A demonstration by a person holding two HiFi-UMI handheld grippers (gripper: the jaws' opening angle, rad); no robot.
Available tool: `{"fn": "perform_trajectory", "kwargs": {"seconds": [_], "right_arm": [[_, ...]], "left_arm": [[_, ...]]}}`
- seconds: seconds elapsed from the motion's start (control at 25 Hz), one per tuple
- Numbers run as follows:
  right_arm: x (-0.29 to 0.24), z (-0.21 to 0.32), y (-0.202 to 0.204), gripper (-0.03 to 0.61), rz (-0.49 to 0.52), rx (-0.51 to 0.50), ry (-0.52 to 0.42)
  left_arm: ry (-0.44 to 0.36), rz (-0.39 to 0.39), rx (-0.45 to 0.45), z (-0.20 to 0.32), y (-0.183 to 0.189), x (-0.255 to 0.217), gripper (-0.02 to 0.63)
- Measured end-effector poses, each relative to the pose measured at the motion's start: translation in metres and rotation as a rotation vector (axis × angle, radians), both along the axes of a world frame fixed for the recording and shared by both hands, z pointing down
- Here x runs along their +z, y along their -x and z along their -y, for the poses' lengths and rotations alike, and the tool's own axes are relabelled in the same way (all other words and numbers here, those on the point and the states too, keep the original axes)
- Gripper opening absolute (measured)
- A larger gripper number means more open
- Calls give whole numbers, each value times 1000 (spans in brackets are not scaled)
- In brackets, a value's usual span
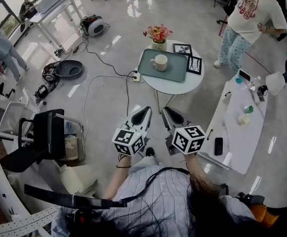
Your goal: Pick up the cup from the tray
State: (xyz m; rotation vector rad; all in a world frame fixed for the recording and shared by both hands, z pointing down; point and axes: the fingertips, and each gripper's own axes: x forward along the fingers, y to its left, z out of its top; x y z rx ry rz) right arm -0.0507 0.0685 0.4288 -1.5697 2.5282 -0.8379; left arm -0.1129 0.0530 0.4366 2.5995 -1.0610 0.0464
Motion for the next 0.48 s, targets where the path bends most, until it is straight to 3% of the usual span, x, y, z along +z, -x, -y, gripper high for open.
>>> {"fn": "perform_trajectory", "kwargs": {"seconds": [0.2,0.48], "right_arm": [[4,31,-2,54,-21,71,10],[16,49,4,54,-36,92,42]], "left_arm": [[11,-10,31,31,6,6,14],[49,-20,52,47,15,21,14]]}}
